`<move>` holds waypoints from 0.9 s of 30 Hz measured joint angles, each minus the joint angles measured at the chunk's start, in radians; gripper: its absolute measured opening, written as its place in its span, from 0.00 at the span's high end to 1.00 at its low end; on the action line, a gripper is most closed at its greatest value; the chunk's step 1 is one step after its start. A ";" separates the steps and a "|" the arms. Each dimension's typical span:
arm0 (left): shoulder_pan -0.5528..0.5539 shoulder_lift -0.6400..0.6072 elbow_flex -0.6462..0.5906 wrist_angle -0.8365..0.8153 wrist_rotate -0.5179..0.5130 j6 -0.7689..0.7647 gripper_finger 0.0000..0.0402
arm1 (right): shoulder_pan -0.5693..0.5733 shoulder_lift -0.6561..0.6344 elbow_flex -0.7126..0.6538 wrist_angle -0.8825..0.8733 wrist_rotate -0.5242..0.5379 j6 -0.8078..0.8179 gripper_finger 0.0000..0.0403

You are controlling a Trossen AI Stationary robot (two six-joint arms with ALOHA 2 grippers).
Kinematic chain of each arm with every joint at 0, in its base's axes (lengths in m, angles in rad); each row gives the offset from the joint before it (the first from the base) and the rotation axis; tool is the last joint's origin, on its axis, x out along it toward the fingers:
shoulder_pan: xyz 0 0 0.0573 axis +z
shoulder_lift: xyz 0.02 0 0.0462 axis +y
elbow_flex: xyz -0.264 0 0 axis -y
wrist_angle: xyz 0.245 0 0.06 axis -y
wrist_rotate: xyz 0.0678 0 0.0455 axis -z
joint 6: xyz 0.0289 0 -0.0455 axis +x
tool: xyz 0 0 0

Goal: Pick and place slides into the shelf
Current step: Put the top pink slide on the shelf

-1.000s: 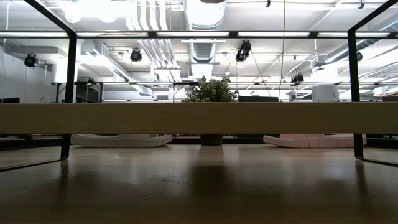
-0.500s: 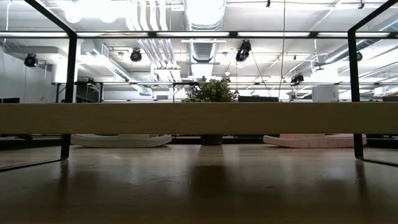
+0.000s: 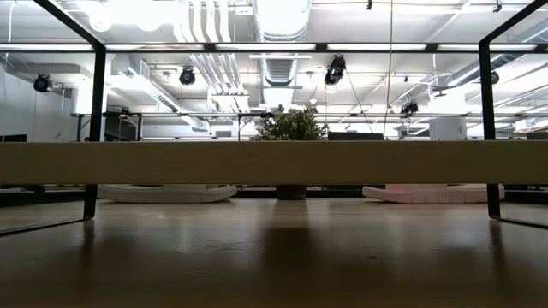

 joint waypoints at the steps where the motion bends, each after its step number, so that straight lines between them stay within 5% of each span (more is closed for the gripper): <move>1: 0.000 0.000 0.000 0.000 0.000 -0.001 1.00 | -0.003 -0.001 0.000 0.000 -0.001 -0.004 0.98; 7: 0.002 -0.005 0.001 -0.001 0.000 0.000 0.94 | -0.019 -0.005 0.000 -0.009 -0.007 -0.015 0.98; 20: 0.003 -0.010 0.002 0.046 -0.006 -0.035 0.66 | -0.020 -0.026 0.000 -0.036 -0.004 -0.041 0.98; 27: -0.003 -0.046 0.002 0.113 0.008 -0.049 0.63 | -0.021 -0.038 0.000 -0.031 0.008 -0.056 0.98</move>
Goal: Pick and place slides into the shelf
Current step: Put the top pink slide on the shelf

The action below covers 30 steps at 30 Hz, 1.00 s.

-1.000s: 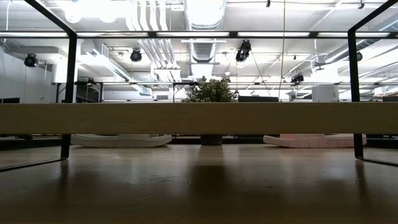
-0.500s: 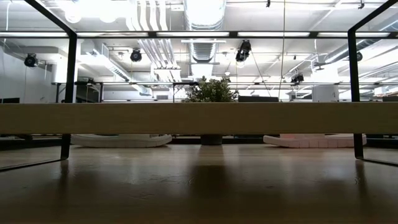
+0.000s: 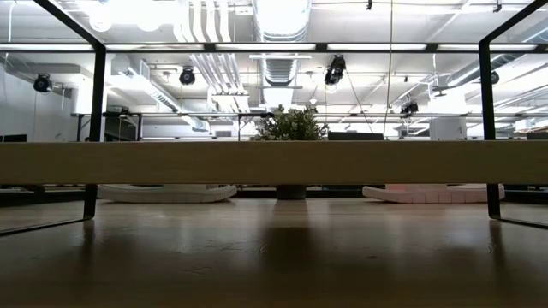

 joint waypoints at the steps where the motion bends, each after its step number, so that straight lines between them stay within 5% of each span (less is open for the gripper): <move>1: 0.000 -0.002 0.000 0.000 0.000 0.000 0.63 | 0.000 -0.001 0.000 -0.001 0.004 -0.001 0.98; 23: -0.067 -0.004 -0.002 -0.001 -0.029 0.021 0.63 | -0.038 -0.046 0.001 -0.013 0.035 -0.015 0.98; 30: -0.103 -0.031 -0.001 0.131 -0.020 0.021 0.63 | -0.037 -0.042 0.001 -0.008 0.009 -0.035 0.98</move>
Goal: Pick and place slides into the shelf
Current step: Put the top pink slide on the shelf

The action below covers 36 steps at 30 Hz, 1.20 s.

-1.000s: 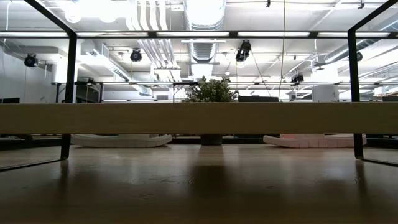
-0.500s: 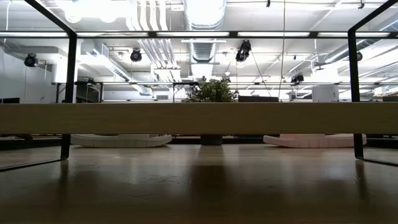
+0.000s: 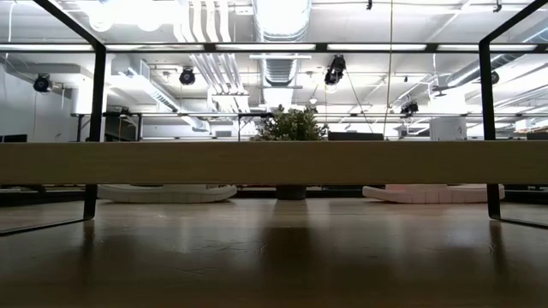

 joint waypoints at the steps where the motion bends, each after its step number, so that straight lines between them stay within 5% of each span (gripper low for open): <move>1: -0.007 -0.010 0.000 0.022 0.000 0.000 0.63 | 0.000 0.001 0.000 -0.006 0.000 -0.013 0.98; 13: -0.116 -0.177 -0.001 0.255 0.006 -0.002 0.63 | 0.022 0.039 -0.002 -0.061 -0.058 -0.137 0.98; 36: -0.183 -0.242 -0.006 0.251 0.007 -0.024 0.63 | 0.145 0.322 -0.003 -0.014 -0.097 -0.362 0.98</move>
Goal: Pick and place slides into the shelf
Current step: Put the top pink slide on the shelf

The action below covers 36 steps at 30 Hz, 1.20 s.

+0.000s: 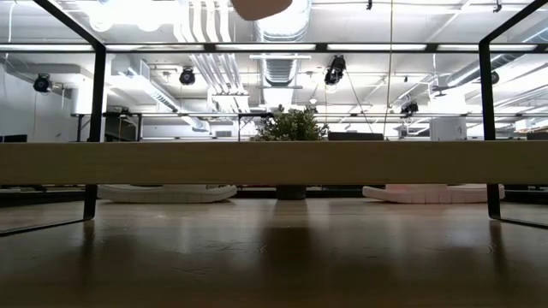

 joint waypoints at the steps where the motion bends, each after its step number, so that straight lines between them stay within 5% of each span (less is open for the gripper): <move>1: 0.000 0.000 0.000 0.001 0.000 0.000 0.63 | 0.009 0.013 0.000 0.022 0.000 0.001 0.98; 36: 0.000 -0.006 0.000 0.000 0.001 0.009 0.63 | 0.125 0.341 -0.007 0.365 0.106 0.109 0.98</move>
